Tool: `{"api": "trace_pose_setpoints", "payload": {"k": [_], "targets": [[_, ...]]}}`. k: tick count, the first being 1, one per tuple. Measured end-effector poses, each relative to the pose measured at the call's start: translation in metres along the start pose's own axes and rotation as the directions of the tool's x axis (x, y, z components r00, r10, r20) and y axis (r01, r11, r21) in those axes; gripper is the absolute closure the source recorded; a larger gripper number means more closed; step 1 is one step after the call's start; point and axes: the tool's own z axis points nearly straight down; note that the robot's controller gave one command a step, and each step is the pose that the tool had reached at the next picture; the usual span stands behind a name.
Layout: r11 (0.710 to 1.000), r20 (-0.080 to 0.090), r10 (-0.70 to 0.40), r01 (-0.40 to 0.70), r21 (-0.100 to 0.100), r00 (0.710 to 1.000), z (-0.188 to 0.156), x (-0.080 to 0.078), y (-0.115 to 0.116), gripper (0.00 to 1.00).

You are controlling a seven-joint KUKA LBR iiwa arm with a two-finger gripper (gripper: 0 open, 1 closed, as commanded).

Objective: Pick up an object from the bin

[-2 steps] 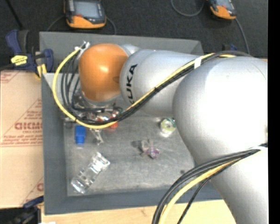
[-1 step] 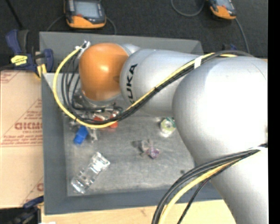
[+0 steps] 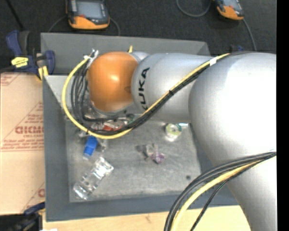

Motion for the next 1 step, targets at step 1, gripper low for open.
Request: {"api": "trace_pose_setpoints", "payload": {"k": [1], "targets": [[0.998, 0.003, 0.056, -0.056, 0.002, 0.998, -0.1157, 0.001, 0.0277, 1.0]]}}
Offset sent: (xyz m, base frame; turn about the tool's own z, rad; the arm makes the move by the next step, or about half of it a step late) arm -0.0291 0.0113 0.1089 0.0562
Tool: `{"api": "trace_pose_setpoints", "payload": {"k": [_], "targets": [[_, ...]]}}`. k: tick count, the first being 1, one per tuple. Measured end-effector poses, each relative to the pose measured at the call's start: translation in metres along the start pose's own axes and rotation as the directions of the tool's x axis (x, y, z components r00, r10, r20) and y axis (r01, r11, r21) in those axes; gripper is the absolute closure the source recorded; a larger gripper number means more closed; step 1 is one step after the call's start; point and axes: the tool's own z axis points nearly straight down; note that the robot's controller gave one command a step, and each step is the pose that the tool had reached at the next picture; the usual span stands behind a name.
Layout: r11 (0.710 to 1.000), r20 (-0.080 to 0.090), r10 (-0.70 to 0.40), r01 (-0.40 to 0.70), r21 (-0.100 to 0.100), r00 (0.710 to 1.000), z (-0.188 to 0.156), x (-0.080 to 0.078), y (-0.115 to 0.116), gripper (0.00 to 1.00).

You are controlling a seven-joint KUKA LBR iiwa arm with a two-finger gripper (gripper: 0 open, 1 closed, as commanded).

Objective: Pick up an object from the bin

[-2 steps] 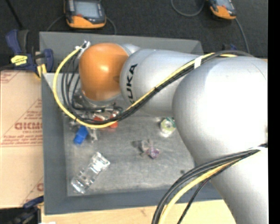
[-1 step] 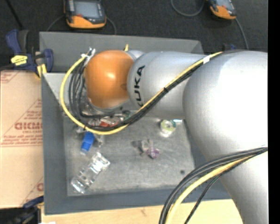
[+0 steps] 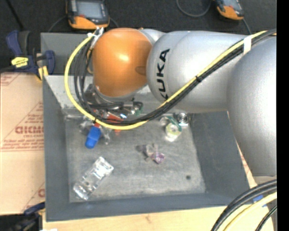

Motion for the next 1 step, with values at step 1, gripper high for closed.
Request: {"api": "trace_pose_setpoints", "payload": {"k": [1], "targets": [[0.999, -0.001, -0.035, 0.035, 0.002, 0.999, -0.0715, 0.0086, -0.0337, 1.0]]}}
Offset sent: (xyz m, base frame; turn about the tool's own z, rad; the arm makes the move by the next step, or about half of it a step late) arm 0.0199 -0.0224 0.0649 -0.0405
